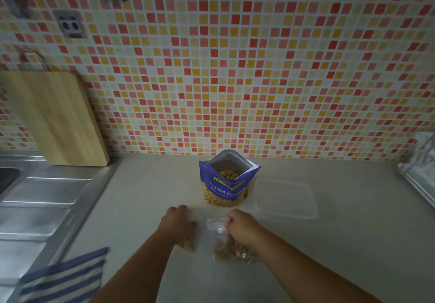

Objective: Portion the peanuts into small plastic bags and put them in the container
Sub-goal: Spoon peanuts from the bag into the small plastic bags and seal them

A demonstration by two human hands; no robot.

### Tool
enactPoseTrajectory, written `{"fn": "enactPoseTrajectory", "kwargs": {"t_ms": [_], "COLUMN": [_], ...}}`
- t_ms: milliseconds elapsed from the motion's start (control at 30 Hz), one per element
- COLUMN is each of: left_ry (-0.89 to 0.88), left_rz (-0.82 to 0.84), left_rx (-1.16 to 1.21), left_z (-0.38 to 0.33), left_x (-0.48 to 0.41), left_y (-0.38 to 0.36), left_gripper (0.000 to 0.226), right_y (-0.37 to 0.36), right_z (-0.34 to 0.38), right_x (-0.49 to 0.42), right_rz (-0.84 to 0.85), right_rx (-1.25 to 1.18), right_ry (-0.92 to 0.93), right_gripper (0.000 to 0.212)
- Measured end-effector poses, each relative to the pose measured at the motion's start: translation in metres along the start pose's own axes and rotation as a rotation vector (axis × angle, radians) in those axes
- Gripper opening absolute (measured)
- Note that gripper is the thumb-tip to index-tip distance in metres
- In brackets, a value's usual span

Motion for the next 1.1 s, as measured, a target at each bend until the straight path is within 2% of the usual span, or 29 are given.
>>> {"fn": "enactPoseTrajectory", "kwargs": {"t_ms": [133, 167, 267, 367, 467, 567, 700, 767, 833, 900, 1100], "left_ry": [-0.047, -0.029, -0.007, -0.073, -0.175, -0.25, -0.301, -0.312, -0.332, -0.358, -0.429], "left_rz": [0.014, 0.016, -0.013, -0.003, 0.094, 0.137, 0.126, 0.133, 0.11, 0.065, -0.071], "left_rx": [-0.155, -0.105, 0.061, 0.205, 0.338, 0.445, 0.633, 0.764, 0.844, 0.883, 0.873], "left_z": [0.004, 0.003, 0.0, -0.002, -0.013, -0.032, -0.059, -0.071, -0.082, -0.094, -0.123], "left_x": [-0.01, -0.011, -0.013, -0.012, -0.003, 0.012, 0.034, 0.045, 0.055, 0.063, 0.079], "left_y": [-0.011, -0.009, 0.001, 0.01, 0.021, 0.04, 0.073, 0.088, 0.102, 0.112, 0.132], "left_gripper": [0.048, 0.043, 0.01, 0.022, 0.021, 0.014, 0.011, 0.014, 0.012, 0.005, 0.006], "right_y": [-0.002, -0.001, 0.0, 0.003, 0.005, 0.011, 0.042, 0.06, 0.076, 0.09, 0.123], "right_z": [-0.005, -0.006, -0.009, -0.003, 0.02, 0.039, 0.058, 0.065, 0.071, 0.075, 0.081], "right_x": [-0.007, -0.008, -0.012, -0.01, 0.001, 0.013, 0.03, 0.04, 0.049, 0.059, 0.079], "right_rz": [-0.165, -0.194, -0.24, -0.273, -0.242, -0.232, -0.39, -0.439, -0.473, -0.514, -0.627], "right_rx": [0.162, 0.203, 0.272, 0.289, 0.141, -0.052, -0.158, -0.244, -0.302, -0.299, -0.386], "right_ry": [0.094, 0.111, 0.128, 0.205, 0.374, 0.42, 0.468, 0.47, 0.468, 0.473, 0.468], "right_gripper": [0.013, 0.015, 0.02, 0.033, 0.037, 0.029, 0.009, 0.011, 0.026, 0.032, 0.009]}}
Point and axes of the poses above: each hand's wrist, its own x-axis away from the middle knuckle, its own y-axis out of the back of the hand, z = x × y, the point moved 7 cm from there along -x, towards the middle knuckle, and after that the axes turned 7 degrees about -z, right-handed, at the moved point
